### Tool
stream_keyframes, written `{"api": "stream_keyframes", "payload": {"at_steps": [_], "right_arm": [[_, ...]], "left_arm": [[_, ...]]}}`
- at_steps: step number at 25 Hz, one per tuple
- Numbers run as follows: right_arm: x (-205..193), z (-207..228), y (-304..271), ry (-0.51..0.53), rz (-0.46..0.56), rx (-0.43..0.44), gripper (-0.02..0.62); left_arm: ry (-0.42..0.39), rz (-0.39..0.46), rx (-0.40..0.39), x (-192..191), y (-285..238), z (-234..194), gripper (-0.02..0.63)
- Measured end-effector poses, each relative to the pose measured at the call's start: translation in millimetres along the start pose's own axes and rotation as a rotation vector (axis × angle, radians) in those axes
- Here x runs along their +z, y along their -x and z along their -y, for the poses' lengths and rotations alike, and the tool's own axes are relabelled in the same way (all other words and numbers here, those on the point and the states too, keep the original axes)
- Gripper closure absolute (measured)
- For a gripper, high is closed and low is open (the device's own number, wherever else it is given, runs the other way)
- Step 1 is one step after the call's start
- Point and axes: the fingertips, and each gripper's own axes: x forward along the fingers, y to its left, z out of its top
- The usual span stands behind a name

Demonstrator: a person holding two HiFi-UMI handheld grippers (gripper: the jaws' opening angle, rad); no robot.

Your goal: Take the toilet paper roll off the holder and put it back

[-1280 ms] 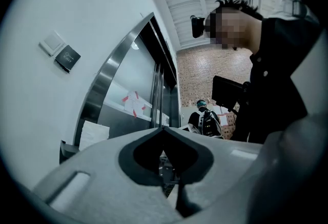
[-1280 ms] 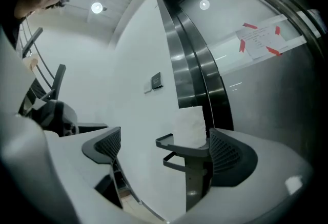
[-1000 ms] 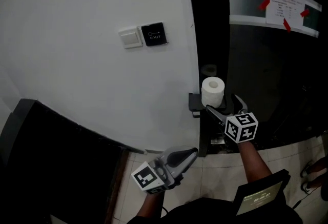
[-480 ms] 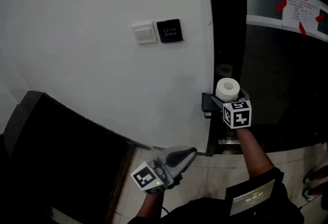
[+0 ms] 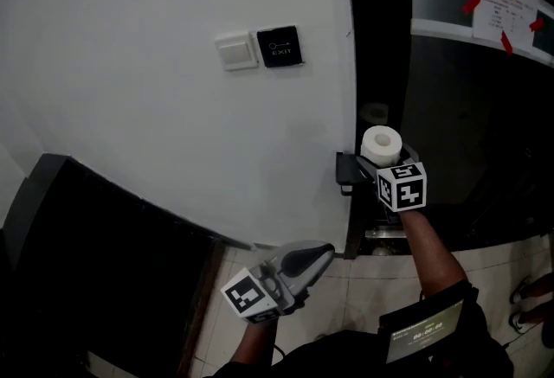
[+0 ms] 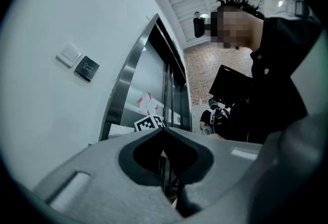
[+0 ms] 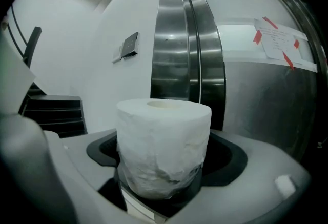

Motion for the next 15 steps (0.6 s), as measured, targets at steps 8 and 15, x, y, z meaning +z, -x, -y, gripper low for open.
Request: {"api": "stream_keyframes", "payload": {"at_steps": [8,15], "right_arm": [[35.9,-20.4,79.6,-0.022,0.199,0.133,0.150],[-12.1,-28.3,172.5,-0.046,0.215,0.134,0.149]], "left_arm": [[0.006,0.037,-0.017,5.7,-8.7,11.0,0.607],[0.068,0.053,-0.097,-1.8,-32.8,25.8,0.607]]}}
